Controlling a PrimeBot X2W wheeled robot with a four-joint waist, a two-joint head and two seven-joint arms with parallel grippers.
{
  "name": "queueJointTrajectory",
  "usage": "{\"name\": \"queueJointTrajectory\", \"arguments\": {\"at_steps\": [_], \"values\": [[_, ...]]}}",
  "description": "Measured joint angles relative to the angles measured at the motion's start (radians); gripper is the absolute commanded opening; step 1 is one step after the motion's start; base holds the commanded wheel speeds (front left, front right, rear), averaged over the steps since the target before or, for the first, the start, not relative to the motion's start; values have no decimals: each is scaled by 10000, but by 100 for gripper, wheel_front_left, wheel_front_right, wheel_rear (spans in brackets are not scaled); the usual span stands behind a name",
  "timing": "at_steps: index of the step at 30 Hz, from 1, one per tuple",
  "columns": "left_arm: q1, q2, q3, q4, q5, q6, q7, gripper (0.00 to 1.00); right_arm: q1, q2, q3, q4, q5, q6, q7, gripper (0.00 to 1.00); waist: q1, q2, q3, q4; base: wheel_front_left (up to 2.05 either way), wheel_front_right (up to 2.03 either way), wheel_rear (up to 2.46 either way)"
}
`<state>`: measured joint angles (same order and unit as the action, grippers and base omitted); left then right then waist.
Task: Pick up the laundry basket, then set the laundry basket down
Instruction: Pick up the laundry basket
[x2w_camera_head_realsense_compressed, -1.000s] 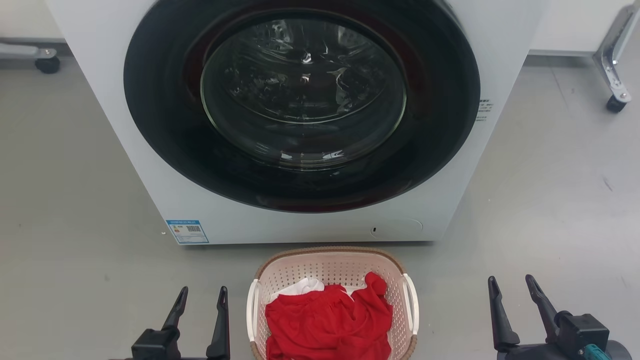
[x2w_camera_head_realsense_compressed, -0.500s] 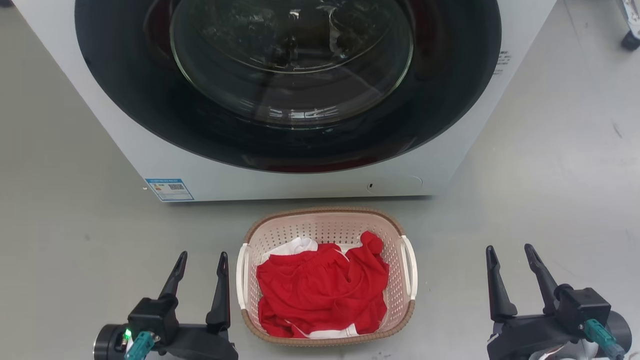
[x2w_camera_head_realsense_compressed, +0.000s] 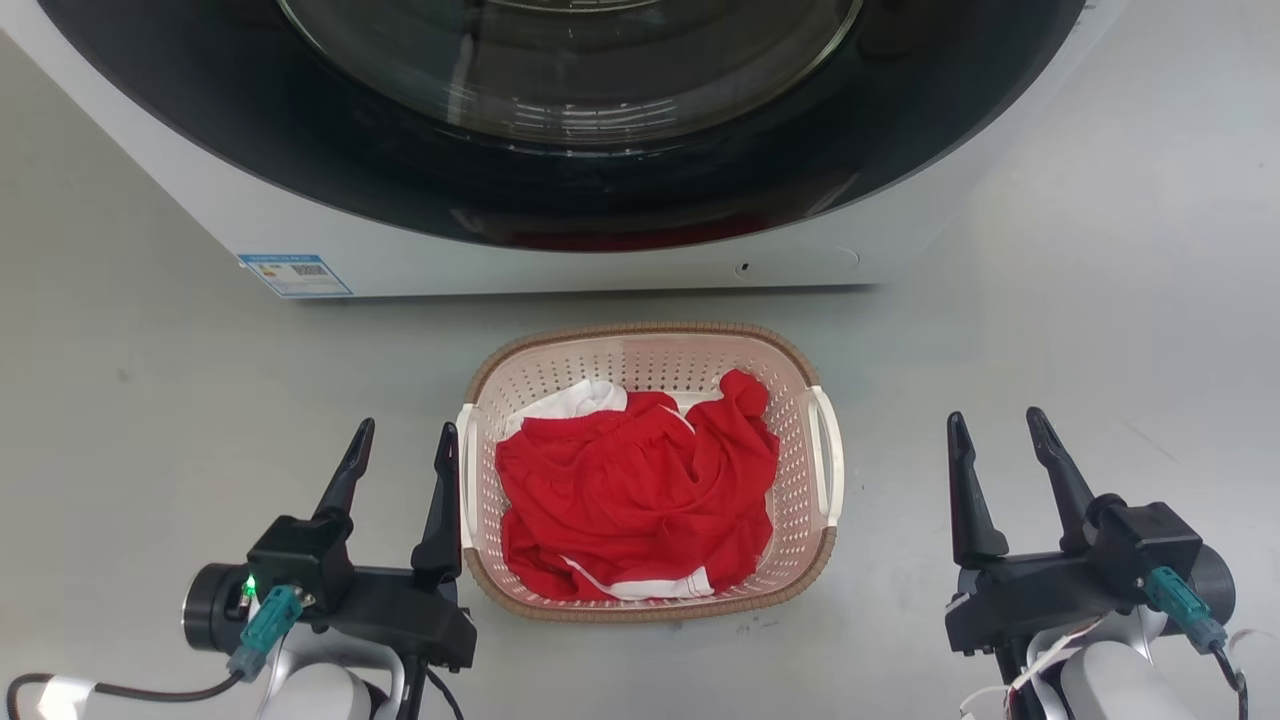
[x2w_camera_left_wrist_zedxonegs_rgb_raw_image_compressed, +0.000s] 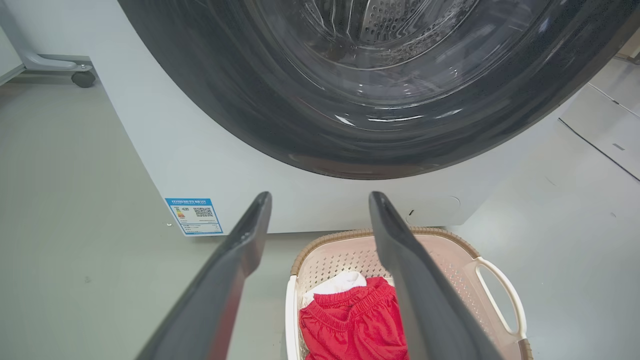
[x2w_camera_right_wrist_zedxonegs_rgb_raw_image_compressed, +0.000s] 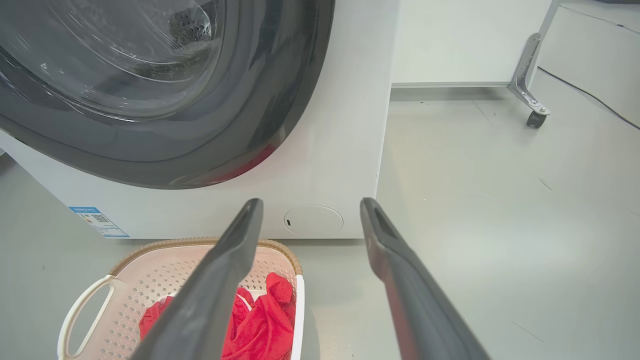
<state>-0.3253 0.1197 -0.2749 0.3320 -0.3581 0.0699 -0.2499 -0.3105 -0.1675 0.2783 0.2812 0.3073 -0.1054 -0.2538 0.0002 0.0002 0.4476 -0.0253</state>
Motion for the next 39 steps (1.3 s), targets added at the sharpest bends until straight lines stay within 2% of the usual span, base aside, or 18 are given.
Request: {"name": "queueJointTrajectory", "arguments": {"at_steps": [15, 30, 39], "values": [[-1486, -40, -31, 2150, -134, -464, 485, 100, -1405, 337, 180, 1816, 8, 207, 155, 100, -1, 0, 1095, 51, 0, 0, 0], [-2951, -305, -176, 4600, -646, -1241, 1574, 100, -3013, 587, 454, 3910, 105, 535, 1034, 100, -1, 0, 1906, 80, 0, 0, 0], [-3810, -366, -119, 5712, -884, -1507, 2077, 100, -4047, 798, 775, 4880, 92, 702, 1371, 100, -1, 0, 2631, 30, 0, 0, 0]]}}
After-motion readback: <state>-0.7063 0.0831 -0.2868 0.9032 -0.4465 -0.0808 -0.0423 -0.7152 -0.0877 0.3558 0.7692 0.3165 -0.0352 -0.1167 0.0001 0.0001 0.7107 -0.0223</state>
